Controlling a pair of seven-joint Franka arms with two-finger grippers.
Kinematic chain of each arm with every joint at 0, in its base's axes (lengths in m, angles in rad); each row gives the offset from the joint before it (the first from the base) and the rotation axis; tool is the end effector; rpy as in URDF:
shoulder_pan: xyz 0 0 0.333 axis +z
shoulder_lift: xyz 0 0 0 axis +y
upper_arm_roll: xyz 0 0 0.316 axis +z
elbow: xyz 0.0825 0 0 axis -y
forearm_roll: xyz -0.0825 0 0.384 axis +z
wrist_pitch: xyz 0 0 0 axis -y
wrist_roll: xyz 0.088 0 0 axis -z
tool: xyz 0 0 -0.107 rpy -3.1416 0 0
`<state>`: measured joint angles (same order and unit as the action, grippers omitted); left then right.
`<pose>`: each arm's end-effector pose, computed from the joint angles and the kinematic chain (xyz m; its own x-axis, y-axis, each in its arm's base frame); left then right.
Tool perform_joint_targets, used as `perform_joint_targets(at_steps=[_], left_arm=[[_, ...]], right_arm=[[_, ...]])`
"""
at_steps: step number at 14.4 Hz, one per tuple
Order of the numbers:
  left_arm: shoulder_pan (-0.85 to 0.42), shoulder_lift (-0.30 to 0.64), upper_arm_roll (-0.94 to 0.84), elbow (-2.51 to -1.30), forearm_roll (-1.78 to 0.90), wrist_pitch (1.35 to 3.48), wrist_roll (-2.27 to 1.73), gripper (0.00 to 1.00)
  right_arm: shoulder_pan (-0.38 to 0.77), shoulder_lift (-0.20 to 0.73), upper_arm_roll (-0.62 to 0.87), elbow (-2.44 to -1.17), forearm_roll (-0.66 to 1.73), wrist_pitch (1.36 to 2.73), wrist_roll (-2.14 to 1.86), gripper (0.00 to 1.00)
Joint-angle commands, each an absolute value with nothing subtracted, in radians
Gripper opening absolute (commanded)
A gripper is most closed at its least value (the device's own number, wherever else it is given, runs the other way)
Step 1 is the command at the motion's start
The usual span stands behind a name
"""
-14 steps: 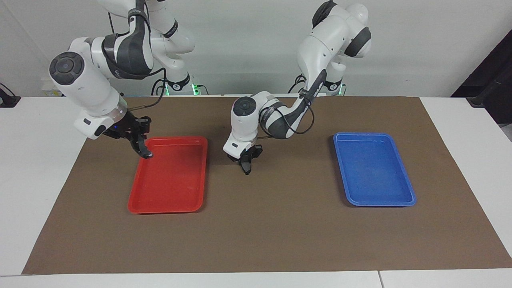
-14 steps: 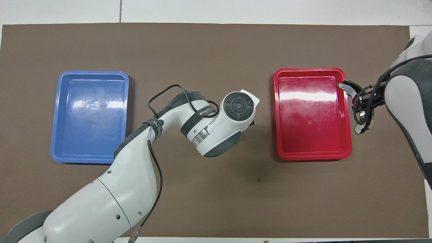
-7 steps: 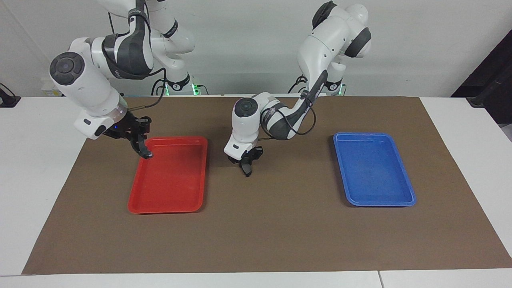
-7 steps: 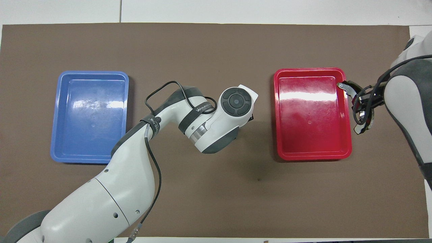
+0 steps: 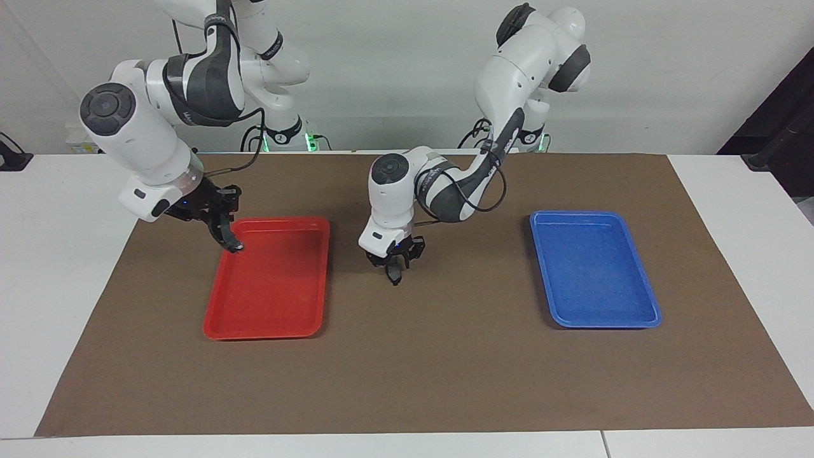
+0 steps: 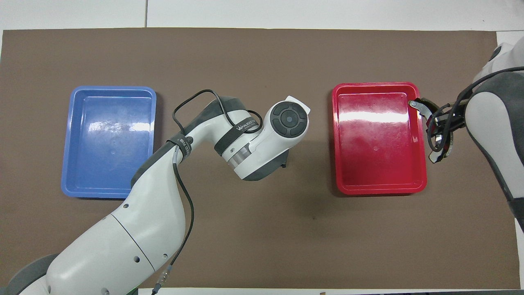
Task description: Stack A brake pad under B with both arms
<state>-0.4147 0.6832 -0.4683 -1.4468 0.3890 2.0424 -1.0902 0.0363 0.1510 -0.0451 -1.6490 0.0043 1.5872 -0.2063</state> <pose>0.5158 -0.4955 0.3153 0.9923 0.1163 0.0436 0.1178 -0.9924 -0.0347 0.5852 -0.0032 0.5030 0.9586 0.1954 -0.2071 0.1912 -0.9807 -0.0407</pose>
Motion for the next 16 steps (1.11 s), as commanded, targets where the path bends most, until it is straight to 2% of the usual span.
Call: perform_joint_targets(at_steps=[1,3,6,9,11,16], left_arm=[[-0.419,0.693,-0.451,-1.341,0.413,1.935,-1.092,0.83],[-0.419,0.658,-0.431,-1.325,0.405,1.887,-1.086,0.99],[-0.387,0.563,-0.422,-1.313,0.352,1.769,-0.982,0.99],[-0.338,0.453,-0.358,-1.316,0.212,1.701,-0.804,1.0],[-0.337,0.39,-0.261,-1.316,0.14,1.634,-0.668,1.0],[-0.331,0.227,0.012,-1.362,-0.001,1.534,-0.301,1.0]], right_arm=[[0.035,0.132,-0.043,-1.666,0.02,1.598,-0.216,0.0],[0.035,0.132,-0.043,-1.667,0.02,1.598,-0.216,0.0],[0.038,0.132,-0.041,-1.666,0.025,1.608,-0.215,0.0],[0.115,0.137,-0.02,-1.667,0.025,1.655,-0.143,0.0],[0.181,0.156,-0.018,-1.657,0.026,1.681,-0.077,0.0],[0.331,0.242,-0.018,-1.658,0.075,1.85,0.13,0.0]])
